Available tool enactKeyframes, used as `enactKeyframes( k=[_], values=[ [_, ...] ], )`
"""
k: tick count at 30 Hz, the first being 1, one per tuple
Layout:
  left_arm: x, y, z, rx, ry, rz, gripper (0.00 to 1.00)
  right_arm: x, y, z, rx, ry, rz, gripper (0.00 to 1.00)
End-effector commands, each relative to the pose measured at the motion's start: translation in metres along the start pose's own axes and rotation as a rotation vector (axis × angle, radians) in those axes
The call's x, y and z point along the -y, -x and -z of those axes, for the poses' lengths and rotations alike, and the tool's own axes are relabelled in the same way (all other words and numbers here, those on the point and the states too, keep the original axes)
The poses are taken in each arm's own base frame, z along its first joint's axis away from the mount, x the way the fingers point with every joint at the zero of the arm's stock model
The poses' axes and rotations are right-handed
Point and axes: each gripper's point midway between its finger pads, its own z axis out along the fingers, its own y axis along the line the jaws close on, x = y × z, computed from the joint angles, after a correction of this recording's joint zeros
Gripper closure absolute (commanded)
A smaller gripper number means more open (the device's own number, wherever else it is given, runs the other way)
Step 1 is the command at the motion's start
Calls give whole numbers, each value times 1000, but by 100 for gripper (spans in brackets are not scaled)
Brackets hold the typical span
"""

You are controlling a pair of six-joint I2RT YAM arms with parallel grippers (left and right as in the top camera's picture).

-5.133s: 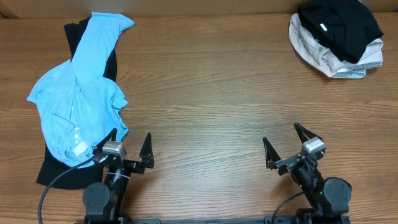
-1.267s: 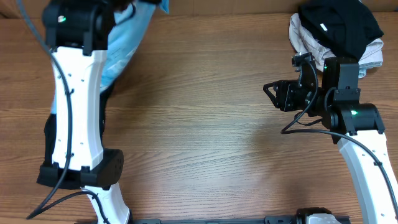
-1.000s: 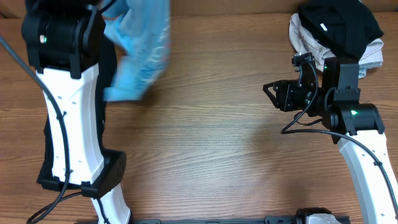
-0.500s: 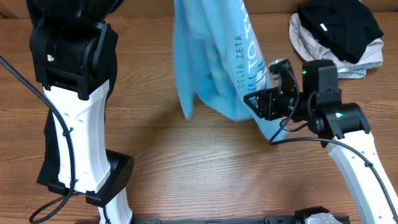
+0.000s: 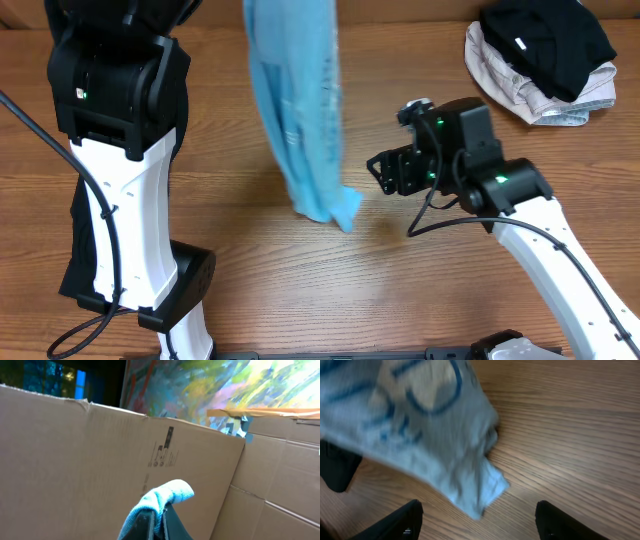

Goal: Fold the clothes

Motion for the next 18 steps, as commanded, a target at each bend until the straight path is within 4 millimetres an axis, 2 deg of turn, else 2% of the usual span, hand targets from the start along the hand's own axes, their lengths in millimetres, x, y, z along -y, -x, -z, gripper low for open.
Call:
enactKeyframes(
  k=[1, 7, 10, 13, 18],
  values=[
    [11, 10, 6, 25, -17, 10, 96, -23, 1, -3, 14, 40, 48, 25],
    [14, 9, 5, 23, -24, 13, 96, -61, 11, -12, 66, 99, 105, 24],
    [17, 9, 5, 23, -31, 15, 96, -63, 18, -26, 100, 37, 89, 23],
    [20, 10, 6, 25, -35, 15, 96, -61, 26, -49, 137, -27, 39, 21],
    [20, 9, 7, 17, -31, 17, 96, -62, 38, -79, 180, -11, -68, 21]
  ],
)
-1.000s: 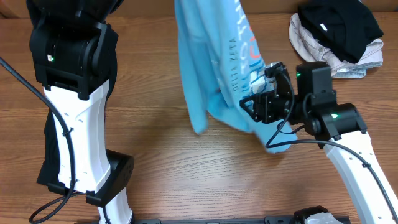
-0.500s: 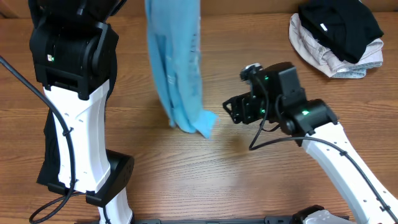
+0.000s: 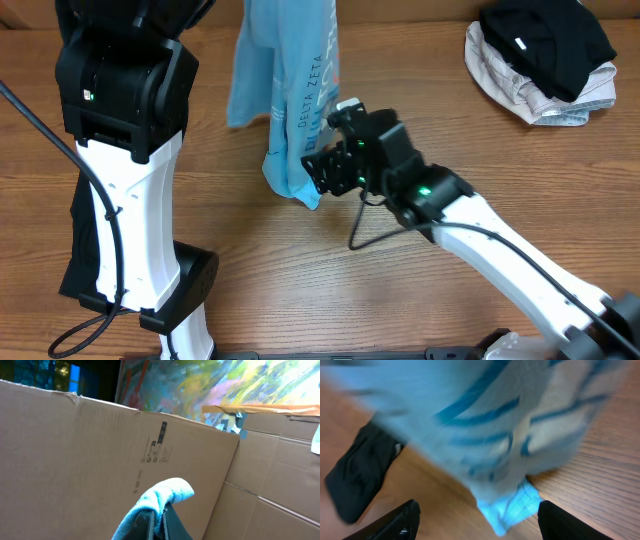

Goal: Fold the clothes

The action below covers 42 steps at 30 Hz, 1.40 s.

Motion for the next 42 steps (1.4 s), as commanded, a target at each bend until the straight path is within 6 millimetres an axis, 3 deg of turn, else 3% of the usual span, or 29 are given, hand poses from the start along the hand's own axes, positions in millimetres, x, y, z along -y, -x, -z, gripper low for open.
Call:
enactKeyframes(
  k=[1, 8, 11, 13, 18, 20, 26, 32, 36, 42],
  values=[
    [9, 13, 9, 27, -5, 8, 96, 12, 5, -16, 36, -53, -138, 21],
    [5, 7, 9, 4, 10, 15, 96, 23, 12, -26, 88, -102, -220, 33],
    [5, 7, 9, 4, 10, 15, 96, 22, 13, -26, 92, -99, -220, 56],
    [5, 7, 10, 4, 10, 15, 96, 23, 12, -26, 88, -102, -220, 77],
    [-2, 11, 15, 9, 54, 10, 96, 33, 13, -19, 83, -127, -224, 96],
    [-7, 16, 22, 14, 98, -23, 96, 39, 18, -6, 87, -141, -209, 96],
    [-31, 37, 52, 34, 311, -162, 96, 60, 39, 60, 81, -218, -161, 96],
    [-42, 67, 96, 70, 496, -269, 96, 78, 70, 161, 120, -312, -171, 96],
    [-42, 79, 126, 63, 575, -305, 96, 71, 85, 222, 163, -341, -161, 96],
    [-34, 97, 178, 67, 658, -321, 96, 47, 91, 281, 207, -337, -140, 96]
  ],
)
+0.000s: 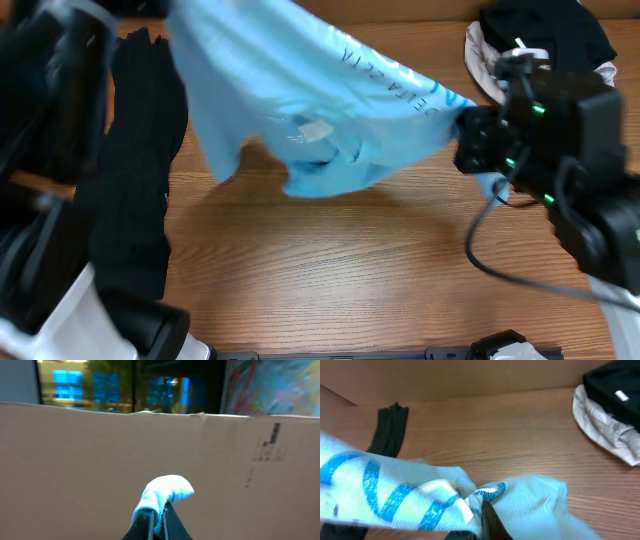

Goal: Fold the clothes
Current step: 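Grasp the shirt with the right gripper and spread it flat on the table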

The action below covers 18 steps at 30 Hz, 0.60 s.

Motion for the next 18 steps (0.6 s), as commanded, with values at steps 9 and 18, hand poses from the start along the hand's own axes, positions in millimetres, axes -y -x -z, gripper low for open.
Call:
enactKeyframes(
  k=[9, 18],
  values=[
    [-45, 57, 98, 127, 118, -23, 96, -4, 12, 102, 127, 28, 19, 96],
    [-63, 30, 87, 20, 242, -74, 96, -8, 23, 125, 188, 43, 19, 96]
  ],
)
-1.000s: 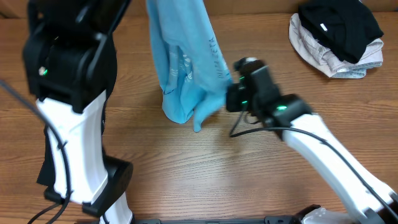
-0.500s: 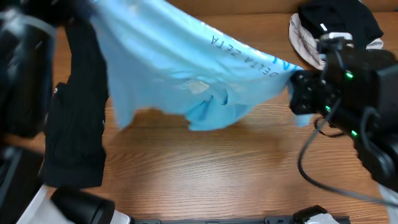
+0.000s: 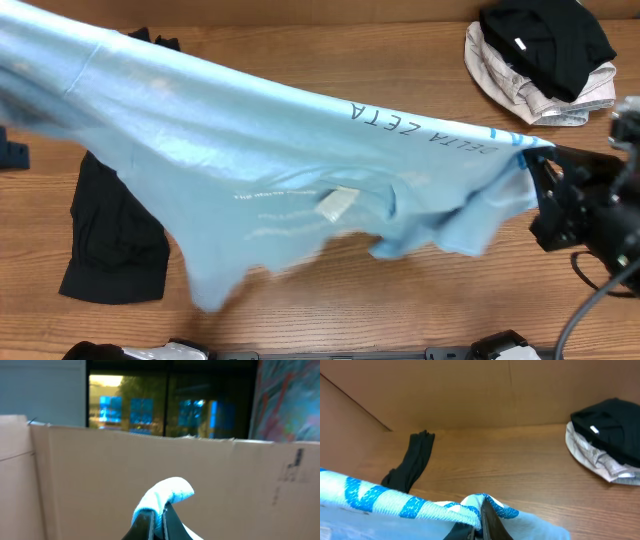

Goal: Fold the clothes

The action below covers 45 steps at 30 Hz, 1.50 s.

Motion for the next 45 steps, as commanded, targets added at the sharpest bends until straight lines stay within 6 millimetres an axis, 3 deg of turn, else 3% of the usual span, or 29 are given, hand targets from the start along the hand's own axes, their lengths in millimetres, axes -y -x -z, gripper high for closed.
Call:
enactKeyframes(
  k=[1, 5, 10, 18, 25, 26, 27, 28, 30, 31, 34, 37, 40, 45],
  values=[
    [-3, -32, -29, -96, 96, -73, 96, 5, 3, -20, -30, -35, 1, 96],
    [4, -68, -57, -199, 124, -127, 96, 8, -3, -58, -126, -64, 5, 96],
    [17, -136, -98, -381, 158, -230, 96, 18, -22, -133, -305, -119, 8, 96],
    [48, -268, -163, -657, 147, -369, 96, 48, -70, -272, -534, -212, -4, 96],
    [52, -394, -206, -858, 188, -422, 96, 91, -106, -382, -568, -259, -41, 96],
    [51, -408, -211, -875, 192, -430, 96, 94, -107, -392, -556, -258, -42, 91],
    [50, -427, -218, -894, 199, -439, 96, 98, -109, -406, -543, -255, -45, 72],
    [48, -445, -224, -910, 207, -445, 81, 100, -111, -416, -530, -252, -46, 53],
    [42, -475, -234, -936, 221, -453, 27, 101, -111, -424, -517, -246, -47, 11],
    [39, -488, -236, -951, 235, -447, 0, 99, -110, -425, -515, -238, -49, 0],
    [30, -516, -236, -1000, 257, -373, 0, 94, -108, -417, -524, -220, -55, 0],
    [32, -525, -231, -1057, 179, -312, 0, 88, -109, -400, -563, -206, -65, 0],
    [33, -517, -221, -1099, 123, -267, 0, 83, -113, -375, -620, -201, -75, 0],
    [46, -475, -191, -1140, 19, -202, 0, 75, -112, -333, -676, -203, -85, 0]
  ],
)
